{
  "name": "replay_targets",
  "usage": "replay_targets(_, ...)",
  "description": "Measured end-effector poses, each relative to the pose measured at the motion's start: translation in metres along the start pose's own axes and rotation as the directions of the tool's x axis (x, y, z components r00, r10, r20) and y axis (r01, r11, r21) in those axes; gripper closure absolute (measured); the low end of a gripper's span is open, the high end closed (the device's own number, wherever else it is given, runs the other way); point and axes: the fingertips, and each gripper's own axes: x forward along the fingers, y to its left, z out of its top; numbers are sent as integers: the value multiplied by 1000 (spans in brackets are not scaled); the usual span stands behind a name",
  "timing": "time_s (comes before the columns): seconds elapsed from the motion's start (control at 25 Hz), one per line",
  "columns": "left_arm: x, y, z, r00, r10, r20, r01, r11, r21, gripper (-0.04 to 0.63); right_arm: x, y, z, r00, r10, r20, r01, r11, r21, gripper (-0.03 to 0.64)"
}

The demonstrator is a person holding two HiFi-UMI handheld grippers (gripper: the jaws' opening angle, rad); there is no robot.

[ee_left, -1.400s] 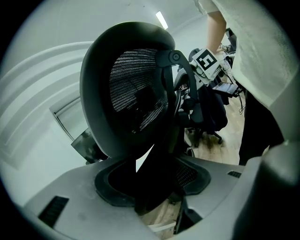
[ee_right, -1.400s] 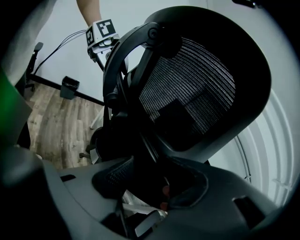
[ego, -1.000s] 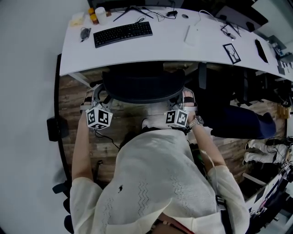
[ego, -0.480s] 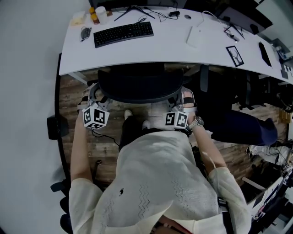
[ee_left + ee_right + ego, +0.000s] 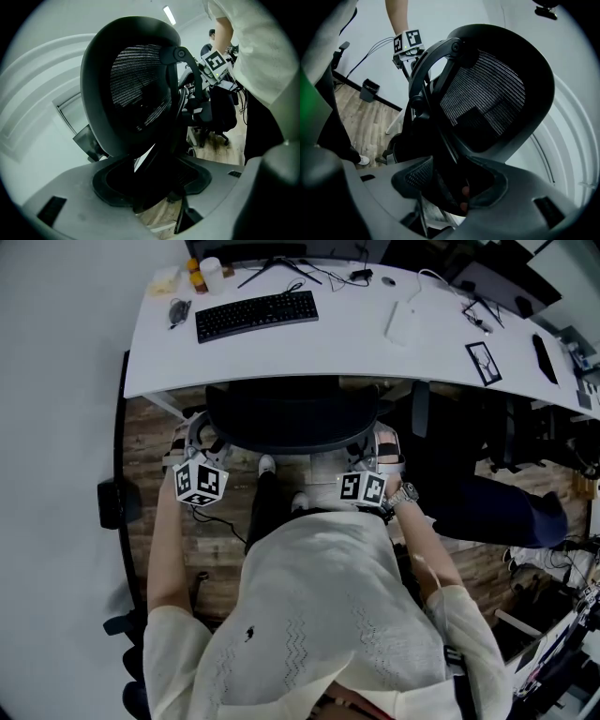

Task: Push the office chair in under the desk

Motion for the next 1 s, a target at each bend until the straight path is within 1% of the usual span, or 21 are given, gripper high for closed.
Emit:
replay_targets(0.28, 7, 4, 5, 1000, 1, -3, -1, 1000, -4, 359, 10, -9, -6, 1000, 4, -2, -4, 1000, 1, 396)
replay_targets(0.6, 13, 6, 6, 1000, 14, 6, -14, 1000, -2, 357, 15, -12, -9, 1000, 13, 25, -12, 1000, -11, 396)
replay_targets(1.0, 24, 12, 10, 1000, 24, 0, -24, 1000, -6, 357, 28, -21, -15, 1000, 2, 10, -2, 1000, -1, 391)
